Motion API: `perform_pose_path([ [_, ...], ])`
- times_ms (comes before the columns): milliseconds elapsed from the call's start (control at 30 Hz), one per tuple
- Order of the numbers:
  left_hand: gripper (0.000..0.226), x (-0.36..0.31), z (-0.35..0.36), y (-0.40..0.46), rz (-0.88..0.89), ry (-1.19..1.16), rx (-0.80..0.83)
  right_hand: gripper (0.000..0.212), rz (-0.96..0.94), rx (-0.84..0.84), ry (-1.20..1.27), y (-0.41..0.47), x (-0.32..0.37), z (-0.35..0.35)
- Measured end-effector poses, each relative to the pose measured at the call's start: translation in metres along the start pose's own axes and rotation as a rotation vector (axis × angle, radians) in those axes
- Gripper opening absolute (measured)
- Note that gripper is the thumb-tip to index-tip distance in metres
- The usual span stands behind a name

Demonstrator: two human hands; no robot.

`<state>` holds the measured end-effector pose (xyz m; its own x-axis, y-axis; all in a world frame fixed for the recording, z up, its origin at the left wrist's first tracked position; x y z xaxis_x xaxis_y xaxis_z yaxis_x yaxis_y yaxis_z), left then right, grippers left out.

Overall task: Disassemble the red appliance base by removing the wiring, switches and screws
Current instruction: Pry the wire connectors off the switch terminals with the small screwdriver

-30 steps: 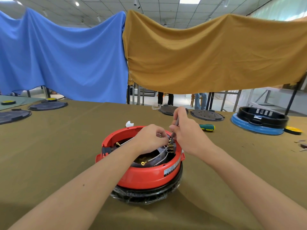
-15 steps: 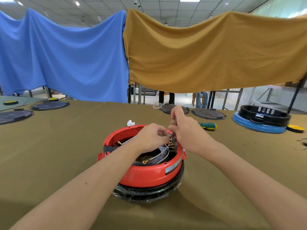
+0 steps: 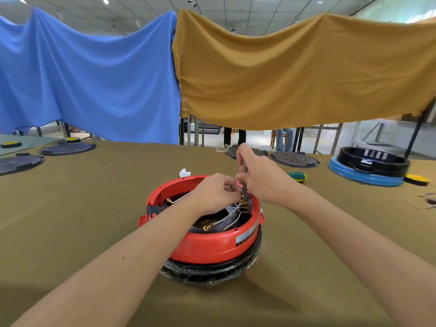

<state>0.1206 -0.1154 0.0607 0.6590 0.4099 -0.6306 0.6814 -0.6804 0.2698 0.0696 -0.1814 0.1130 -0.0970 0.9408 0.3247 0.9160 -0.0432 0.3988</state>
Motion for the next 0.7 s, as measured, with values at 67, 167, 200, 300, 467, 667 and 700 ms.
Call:
perform_pose_path([
  [67,0.020,0.000,0.001,0.000,-0.003,-0.008,0.013,0.024,0.027,-0.014,0.084,0.000,-0.005,-0.003],
  [167,0.015,-0.001,0.001,0.000,-0.002,0.001,0.023,0.020,0.108,-0.029,0.234,-0.002,-0.019,-0.007],
  [200,0.014,-0.002,0.001,0.000,0.001,0.012,0.022,0.019,0.146,-0.035,0.294,-0.003,-0.024,-0.007],
  [300,0.013,-0.003,0.001,-0.001,0.007,0.021,0.024,0.019,0.246,-0.056,0.442,-0.007,-0.037,-0.006],
  [467,0.011,-0.004,0.000,-0.001,0.012,0.021,0.017,0.023,0.324,-0.074,0.591,-0.012,-0.052,-0.002],
  [667,0.013,-0.003,0.001,-0.001,0.007,0.013,0.025,0.022,0.199,-0.126,0.445,-0.015,-0.040,-0.008],
  [700,0.014,-0.003,0.001,-0.001,0.006,0.010,0.022,0.022,0.127,-0.124,0.330,-0.015,-0.029,-0.008],
])
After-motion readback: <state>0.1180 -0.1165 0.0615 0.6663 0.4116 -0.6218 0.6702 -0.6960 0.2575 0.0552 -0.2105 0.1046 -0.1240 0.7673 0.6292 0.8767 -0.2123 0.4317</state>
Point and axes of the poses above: each hand's wrist, its own y-axis towards the middle knuckle, its own z-axis out of the palm, x = y × z, the point moved 10 cm from there along y, towards the middle knuckle, and after that the axes turned 1 degree about -x, right-handed, at the moved point
